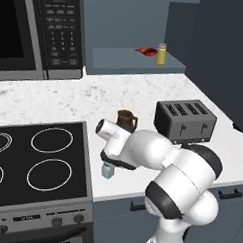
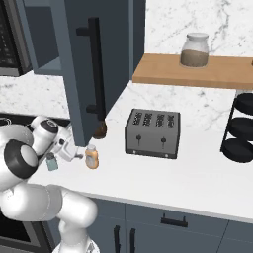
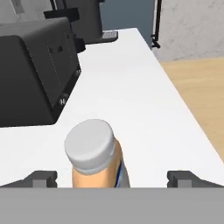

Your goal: Put the shaker and condiment bottle from the counter next to their counterparts in the cabinet.

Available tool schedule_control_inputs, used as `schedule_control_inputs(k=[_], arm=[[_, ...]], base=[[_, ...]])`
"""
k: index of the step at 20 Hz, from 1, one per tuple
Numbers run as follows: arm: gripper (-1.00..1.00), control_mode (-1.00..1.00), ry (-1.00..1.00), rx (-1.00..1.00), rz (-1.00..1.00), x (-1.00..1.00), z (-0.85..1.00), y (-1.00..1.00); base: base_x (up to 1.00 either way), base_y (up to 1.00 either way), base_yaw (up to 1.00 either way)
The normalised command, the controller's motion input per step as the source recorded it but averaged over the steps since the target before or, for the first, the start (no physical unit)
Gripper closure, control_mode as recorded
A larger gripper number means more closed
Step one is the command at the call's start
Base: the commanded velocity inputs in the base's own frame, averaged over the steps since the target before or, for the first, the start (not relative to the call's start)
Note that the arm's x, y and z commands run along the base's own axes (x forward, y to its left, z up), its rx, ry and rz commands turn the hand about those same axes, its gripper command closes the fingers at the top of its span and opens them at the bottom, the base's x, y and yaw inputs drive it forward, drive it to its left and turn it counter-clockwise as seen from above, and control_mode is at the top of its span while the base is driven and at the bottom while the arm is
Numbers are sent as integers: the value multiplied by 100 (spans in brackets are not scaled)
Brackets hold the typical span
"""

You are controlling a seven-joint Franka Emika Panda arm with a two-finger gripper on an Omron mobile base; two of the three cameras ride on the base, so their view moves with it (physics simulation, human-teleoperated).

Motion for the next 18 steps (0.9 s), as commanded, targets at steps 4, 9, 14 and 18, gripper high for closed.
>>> schedule_control_inputs(k=[4, 9, 14, 18], arm=[[-100, -100, 6, -1, -2, 27, -19, 10], [-100, -100, 4, 0, 0, 21, -25, 0], [-100, -100, 1, 0, -2, 5, -28, -4], [-100, -100, 2, 1, -6, 0, -26, -14]], base=[[0, 0, 0], [0, 0, 0], [0, 0, 0], [0, 0, 0]])
